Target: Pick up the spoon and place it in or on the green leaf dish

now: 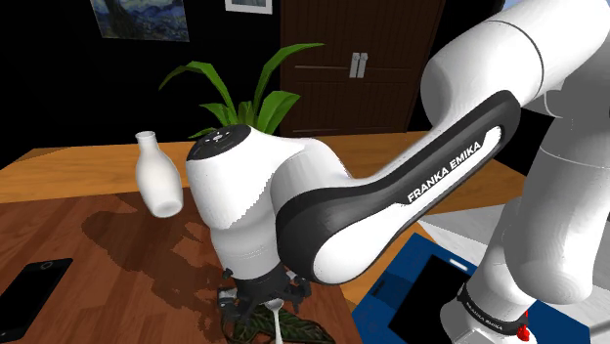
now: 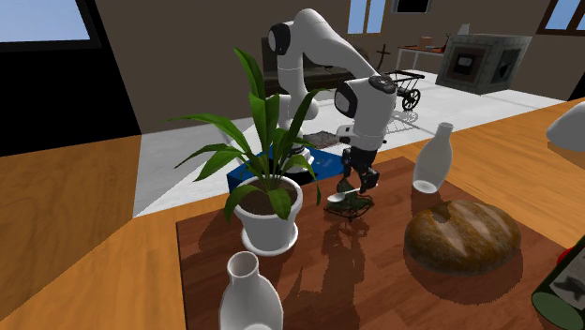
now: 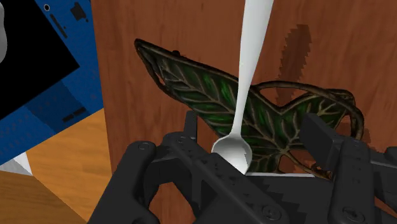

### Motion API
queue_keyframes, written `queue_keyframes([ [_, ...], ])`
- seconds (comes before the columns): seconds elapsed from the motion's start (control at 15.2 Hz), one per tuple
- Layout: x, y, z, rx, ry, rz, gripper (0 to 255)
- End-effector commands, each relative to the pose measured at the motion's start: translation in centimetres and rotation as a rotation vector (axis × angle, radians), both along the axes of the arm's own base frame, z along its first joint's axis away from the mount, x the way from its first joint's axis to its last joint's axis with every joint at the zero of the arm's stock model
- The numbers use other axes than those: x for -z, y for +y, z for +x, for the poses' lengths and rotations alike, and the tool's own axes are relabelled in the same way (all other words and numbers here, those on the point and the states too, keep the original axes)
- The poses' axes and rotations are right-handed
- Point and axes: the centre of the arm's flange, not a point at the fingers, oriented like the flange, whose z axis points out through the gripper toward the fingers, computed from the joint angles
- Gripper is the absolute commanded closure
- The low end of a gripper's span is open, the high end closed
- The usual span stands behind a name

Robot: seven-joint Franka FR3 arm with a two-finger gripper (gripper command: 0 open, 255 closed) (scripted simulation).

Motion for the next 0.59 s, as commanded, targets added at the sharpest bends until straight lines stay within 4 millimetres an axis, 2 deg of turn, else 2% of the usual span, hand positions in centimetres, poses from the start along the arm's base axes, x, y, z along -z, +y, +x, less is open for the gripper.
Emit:
queue_keyframes([
  [0.0,0.0,0.0,0.0,0.000,0.000,0.000,0],
  [0.13,0.0,0.0,0.0,0.000,0.000,0.000,0],
  [0.4,-4.9,0.6,0.6,0.000,0.000,0.000,0],
  [0.53,-4.9,0.6,0.6,0.000,0.000,0.000,0],
])
